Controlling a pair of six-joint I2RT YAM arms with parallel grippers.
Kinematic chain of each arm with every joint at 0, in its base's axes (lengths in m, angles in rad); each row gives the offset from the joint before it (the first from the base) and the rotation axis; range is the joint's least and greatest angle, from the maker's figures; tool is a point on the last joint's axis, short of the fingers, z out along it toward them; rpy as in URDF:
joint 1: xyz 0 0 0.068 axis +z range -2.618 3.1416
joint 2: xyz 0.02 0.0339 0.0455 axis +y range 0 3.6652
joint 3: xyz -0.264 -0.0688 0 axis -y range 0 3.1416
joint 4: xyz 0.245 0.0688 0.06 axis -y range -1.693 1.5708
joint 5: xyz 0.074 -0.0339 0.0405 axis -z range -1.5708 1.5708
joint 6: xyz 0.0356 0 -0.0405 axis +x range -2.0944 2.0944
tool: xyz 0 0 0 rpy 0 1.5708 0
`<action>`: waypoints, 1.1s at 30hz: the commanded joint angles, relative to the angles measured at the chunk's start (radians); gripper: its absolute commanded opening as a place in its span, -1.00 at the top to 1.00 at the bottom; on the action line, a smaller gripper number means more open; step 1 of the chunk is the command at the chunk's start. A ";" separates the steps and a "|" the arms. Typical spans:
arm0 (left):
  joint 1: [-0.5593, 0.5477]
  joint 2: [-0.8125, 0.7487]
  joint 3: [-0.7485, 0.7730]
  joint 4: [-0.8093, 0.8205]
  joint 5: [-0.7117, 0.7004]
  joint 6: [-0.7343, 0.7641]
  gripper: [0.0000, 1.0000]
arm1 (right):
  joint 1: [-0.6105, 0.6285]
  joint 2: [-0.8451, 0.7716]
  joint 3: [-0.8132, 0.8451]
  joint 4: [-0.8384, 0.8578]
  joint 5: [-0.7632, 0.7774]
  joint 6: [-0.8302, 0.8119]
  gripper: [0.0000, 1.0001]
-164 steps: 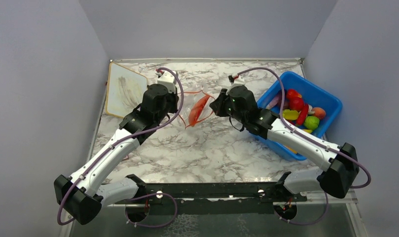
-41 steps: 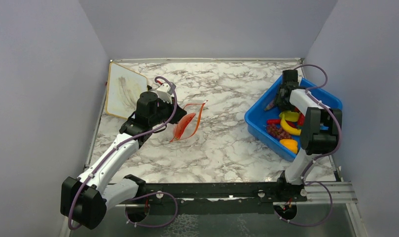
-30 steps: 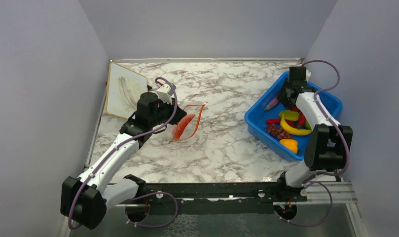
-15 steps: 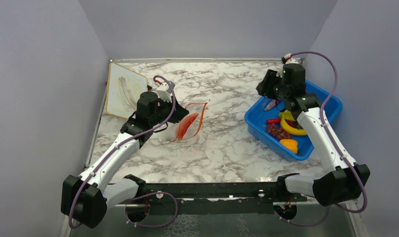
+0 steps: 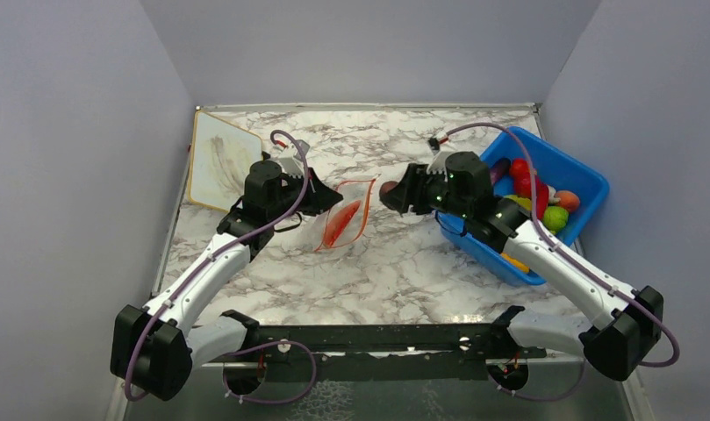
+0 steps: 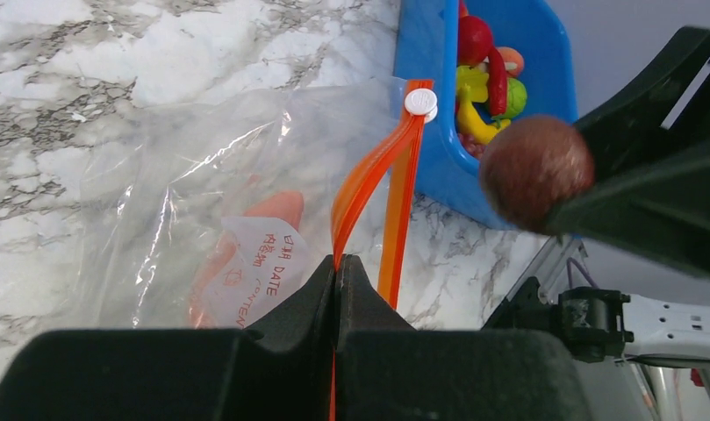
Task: Place the food in the zip-top bag and seal the zipper
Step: Place the fake fruit in the zipper food storage bag.
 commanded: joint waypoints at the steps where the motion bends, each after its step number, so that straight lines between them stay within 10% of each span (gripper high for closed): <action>1: 0.003 0.010 0.006 0.073 0.065 -0.068 1.00 | 0.124 0.027 -0.006 0.151 0.016 0.076 0.24; 14: 0.003 0.017 0.015 0.142 0.157 -0.142 1.00 | 0.263 0.186 0.056 0.130 0.146 0.080 0.11; 25: 0.005 0.015 -0.003 0.182 0.167 -0.175 1.00 | 0.263 0.142 0.098 0.024 0.211 0.026 -0.50; 33: 0.004 0.019 -0.008 0.174 0.149 -0.166 1.00 | 0.263 0.091 0.113 -0.043 0.151 0.048 -0.32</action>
